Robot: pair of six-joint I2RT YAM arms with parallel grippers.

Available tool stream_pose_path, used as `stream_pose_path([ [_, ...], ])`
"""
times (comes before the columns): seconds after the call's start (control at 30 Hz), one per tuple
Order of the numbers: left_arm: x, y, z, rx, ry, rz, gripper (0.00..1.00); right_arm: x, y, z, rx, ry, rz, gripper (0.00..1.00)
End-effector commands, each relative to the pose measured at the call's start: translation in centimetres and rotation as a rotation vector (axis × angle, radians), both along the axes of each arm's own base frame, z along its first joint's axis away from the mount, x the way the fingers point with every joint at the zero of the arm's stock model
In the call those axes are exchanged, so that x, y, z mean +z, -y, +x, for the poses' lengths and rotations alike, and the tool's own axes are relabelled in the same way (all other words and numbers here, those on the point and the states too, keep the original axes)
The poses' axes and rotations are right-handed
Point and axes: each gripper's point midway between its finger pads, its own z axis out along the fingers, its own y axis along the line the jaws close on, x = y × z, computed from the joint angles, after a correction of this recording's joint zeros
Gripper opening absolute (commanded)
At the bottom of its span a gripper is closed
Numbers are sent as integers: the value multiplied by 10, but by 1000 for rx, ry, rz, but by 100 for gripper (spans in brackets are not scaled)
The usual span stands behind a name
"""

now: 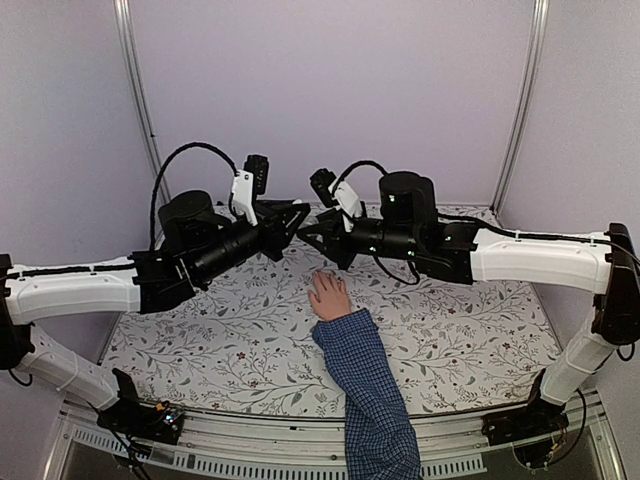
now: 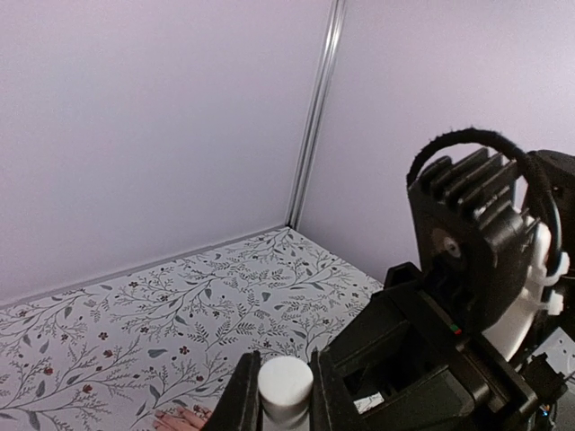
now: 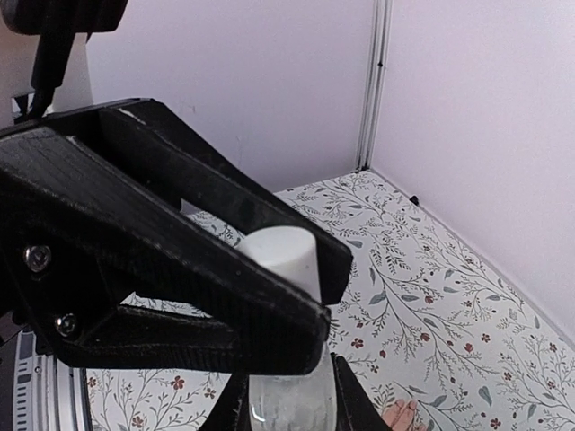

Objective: Paint the nails
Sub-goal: Unscrew the nail polish bottle.

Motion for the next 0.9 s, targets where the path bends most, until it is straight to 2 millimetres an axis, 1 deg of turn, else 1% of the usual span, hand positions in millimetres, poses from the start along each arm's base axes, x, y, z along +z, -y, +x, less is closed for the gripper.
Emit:
stream_pose_path([
  [0.0, -18, 4, 8, 84, -51, 63, 0, 34, -5, 13, -87, 46, 90, 0],
  [0.17, -18, 2, 10, 97, -61, 62, 0, 31, -3, 13, -92, 39, 87, 0],
  [0.27, -14, -3, 9, 106, -62, 45, 6, 31, -1, 12, -94, 39, 85, 0],
  [0.37, -3, -10, 8, 106, -43, 34, 17, 27, -1, 10, -85, 33, 80, 0],
  [0.5, 12, -19, 3, 66, -4, 29, 42, 22, 0, 4, -56, 22, 74, 0],
  [0.53, 16, -21, -1, 44, 10, 29, 47, 20, 0, 1, -41, 19, 73, 0],
  [0.67, 28, -28, -15, -58, 68, 23, 61, 22, -3, -25, 98, 11, 87, 0],
  [0.7, 31, -28, -22, -102, 85, 22, 64, 21, -4, -33, 138, 7, 88, 0],
  [0.73, 34, -28, -28, -142, 108, 23, 66, 24, -3, -40, 174, 9, 96, 0],
  [0.8, 39, -25, -48, -274, 155, 20, 68, 26, -2, -57, 259, 3, 105, 0],
  [0.87, 46, -23, -68, -390, 207, 22, 68, 31, 0, -74, 343, 2, 121, 0],
])
